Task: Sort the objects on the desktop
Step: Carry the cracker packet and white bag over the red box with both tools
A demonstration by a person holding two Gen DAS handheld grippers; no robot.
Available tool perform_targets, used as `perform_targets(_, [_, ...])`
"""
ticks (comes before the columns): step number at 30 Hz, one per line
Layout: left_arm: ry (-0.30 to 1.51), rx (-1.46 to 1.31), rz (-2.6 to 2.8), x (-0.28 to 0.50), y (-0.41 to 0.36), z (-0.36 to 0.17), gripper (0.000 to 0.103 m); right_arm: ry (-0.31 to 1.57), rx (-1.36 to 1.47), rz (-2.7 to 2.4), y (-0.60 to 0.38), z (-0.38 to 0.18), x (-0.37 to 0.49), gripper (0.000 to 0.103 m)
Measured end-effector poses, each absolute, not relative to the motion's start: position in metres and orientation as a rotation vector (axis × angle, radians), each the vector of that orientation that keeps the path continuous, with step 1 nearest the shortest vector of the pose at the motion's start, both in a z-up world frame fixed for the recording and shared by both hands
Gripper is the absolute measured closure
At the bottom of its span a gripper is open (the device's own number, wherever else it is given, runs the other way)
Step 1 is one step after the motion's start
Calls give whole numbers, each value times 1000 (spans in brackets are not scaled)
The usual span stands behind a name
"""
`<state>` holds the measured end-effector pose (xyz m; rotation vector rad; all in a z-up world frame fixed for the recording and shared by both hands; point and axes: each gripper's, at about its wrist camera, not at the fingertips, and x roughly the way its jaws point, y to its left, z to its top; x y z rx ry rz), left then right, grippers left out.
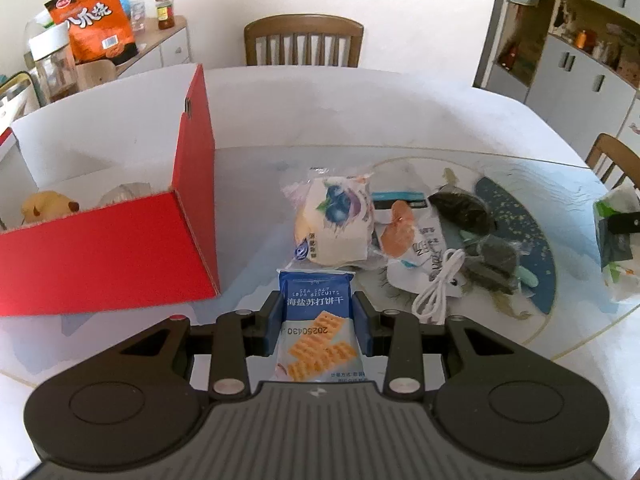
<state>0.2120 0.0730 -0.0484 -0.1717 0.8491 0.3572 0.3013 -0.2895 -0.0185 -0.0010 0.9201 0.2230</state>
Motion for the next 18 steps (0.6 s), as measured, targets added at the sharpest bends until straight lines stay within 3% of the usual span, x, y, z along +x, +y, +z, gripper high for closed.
perform_targets(18, [782,-181,333,187,96,-2,68,863,102,359,-238,32,287,83])
